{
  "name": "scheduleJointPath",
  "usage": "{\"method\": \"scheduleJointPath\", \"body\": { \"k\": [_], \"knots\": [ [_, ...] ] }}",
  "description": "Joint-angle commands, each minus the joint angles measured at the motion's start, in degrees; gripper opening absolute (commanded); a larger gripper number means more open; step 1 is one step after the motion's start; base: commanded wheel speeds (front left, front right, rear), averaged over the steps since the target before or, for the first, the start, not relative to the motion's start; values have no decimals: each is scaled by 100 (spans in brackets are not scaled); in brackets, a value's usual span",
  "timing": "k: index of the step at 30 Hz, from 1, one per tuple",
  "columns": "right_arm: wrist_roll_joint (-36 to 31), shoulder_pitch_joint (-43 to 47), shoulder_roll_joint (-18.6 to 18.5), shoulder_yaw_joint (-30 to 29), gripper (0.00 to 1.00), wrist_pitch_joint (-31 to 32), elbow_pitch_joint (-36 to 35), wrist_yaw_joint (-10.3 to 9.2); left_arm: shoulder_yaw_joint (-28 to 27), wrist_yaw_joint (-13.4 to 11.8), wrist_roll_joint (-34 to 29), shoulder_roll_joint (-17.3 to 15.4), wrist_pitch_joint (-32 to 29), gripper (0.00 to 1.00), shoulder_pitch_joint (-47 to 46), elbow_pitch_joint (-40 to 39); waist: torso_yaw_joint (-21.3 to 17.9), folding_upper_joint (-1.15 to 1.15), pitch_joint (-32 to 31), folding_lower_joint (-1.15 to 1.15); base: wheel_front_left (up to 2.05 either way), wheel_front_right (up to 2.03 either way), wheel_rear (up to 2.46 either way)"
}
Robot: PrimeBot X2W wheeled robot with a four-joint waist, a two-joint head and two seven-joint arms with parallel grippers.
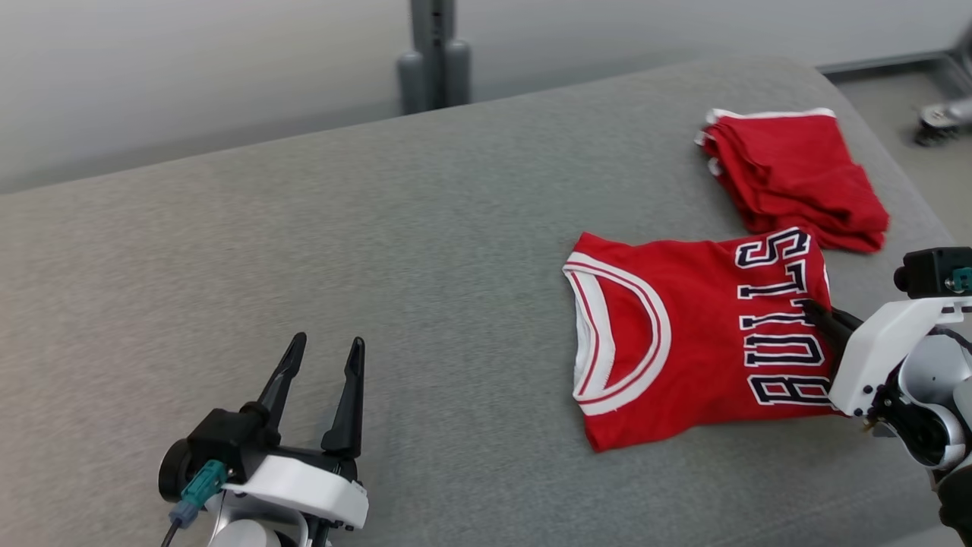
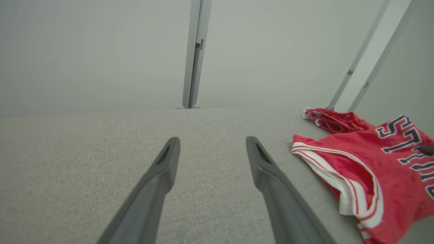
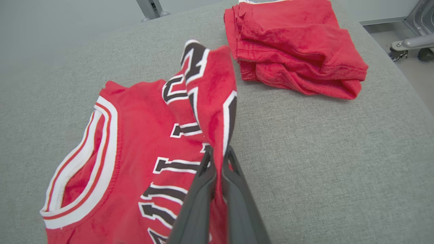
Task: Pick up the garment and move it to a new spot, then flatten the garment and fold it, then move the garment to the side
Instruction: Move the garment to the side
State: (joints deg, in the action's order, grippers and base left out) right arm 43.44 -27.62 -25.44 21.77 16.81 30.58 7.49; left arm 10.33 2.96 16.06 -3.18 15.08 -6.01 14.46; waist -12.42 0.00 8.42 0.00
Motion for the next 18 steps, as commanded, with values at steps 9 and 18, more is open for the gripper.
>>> {"method": "scheduleJointPath", "body": {
  "k": [9, 18],
  "knots": [
    [-71, -291, 109, 29, 0, -194, 157, 2, 150, 48, -101, -107, -50, 100, -294, 72, -652, 0, 314, 0, 0, 0, 0],
    [-162, -453, -19, 87, 0, -190, 171, 2, 168, 0, 3, -95, -23, 100, -162, 134, -310, 0, 97, 0, 0, 0, 0]
  ]
}}
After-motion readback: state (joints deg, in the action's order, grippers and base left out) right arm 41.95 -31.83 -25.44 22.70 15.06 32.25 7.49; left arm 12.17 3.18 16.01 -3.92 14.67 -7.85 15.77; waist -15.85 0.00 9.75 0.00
